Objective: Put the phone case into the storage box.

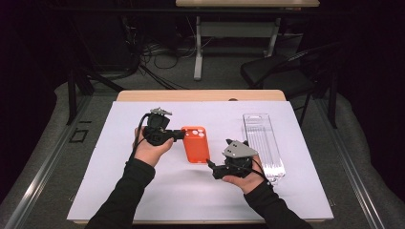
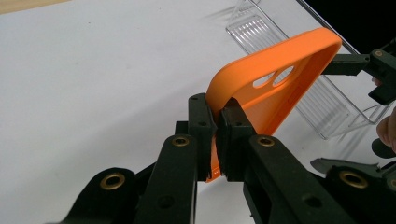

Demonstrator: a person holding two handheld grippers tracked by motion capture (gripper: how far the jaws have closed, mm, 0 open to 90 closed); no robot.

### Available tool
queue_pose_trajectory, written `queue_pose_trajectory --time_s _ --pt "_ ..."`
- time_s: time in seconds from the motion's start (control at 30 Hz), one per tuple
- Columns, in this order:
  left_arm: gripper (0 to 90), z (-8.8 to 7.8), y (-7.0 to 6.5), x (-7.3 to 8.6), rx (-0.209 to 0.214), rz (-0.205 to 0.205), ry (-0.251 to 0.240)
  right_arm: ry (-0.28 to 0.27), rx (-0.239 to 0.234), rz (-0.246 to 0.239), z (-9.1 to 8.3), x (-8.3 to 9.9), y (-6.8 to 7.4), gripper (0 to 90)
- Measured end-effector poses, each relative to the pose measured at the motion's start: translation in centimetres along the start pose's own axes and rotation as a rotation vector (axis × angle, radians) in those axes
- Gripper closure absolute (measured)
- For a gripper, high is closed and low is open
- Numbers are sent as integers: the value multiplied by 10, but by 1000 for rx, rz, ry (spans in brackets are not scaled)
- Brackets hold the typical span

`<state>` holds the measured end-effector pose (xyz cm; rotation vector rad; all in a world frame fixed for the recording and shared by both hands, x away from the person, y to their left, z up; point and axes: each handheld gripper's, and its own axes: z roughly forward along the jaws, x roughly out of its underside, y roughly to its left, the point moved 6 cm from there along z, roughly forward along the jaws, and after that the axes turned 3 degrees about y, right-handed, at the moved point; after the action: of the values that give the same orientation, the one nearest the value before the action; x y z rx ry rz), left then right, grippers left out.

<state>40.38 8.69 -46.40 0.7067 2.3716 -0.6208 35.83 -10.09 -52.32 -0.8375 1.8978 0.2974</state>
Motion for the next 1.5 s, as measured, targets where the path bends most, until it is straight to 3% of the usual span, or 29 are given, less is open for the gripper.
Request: queue_pose_trajectory --time_s 0.1,0.3,0.53,0.77,1.03,1.27,1.5 --pt "856 0 0 -2 -8 5 3 22 -11 -10 2 1 0 0" --pt "856 1 -2 -5 -19 5 6 45 -20 -9 5 2 2 0" --pt "856 5 -3 -5 -25 7 11 47 -15 -53 5 1 4 0" --pt "855 6 -7 -4 -32 19 21 53 35 -90 3 -1 0 152" --pt "855 8 -8 -4 -50 27 27 41 71 -181 1 -6 0 319" --pt "855 9 -11 -6 -60 31 28 15 116 -272 0 -14 4 383" --pt "856 10 -13 -8 -88 47 37 15 118 -288 1 -17 5 419"
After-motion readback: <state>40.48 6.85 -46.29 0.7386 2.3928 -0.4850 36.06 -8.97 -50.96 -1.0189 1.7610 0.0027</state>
